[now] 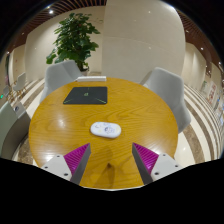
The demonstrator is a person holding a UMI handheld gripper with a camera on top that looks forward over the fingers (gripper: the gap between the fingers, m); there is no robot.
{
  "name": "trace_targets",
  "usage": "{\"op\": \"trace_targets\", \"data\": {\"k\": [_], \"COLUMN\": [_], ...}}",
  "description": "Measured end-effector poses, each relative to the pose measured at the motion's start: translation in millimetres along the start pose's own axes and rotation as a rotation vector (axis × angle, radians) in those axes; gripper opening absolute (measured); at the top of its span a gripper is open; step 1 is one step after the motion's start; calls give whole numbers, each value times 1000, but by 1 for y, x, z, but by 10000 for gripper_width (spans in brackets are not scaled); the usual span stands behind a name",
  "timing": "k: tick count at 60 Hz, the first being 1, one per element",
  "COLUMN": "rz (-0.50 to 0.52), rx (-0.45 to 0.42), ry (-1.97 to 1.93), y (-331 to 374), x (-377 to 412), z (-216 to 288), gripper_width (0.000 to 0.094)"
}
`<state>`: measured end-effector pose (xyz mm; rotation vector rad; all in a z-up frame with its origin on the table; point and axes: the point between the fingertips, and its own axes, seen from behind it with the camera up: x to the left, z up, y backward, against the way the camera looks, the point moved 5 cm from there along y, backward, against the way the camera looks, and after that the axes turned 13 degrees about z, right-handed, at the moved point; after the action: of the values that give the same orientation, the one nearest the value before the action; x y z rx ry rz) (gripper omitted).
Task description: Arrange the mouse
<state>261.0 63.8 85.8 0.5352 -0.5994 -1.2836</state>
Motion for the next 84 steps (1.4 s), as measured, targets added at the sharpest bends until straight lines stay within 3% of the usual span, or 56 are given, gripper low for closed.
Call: {"op": "trace_targets", "data": {"k": [32,66,71,84], "rz": [100,48,52,45], "rx": [42,38,39,47], "ry": [9,-35,-26,-83], "y": [-112,-155,-153,-160], "x": [-37,-65,-59,-53], "z": [25,57,56,77], "gripper_width": [869,862,471,350]}}
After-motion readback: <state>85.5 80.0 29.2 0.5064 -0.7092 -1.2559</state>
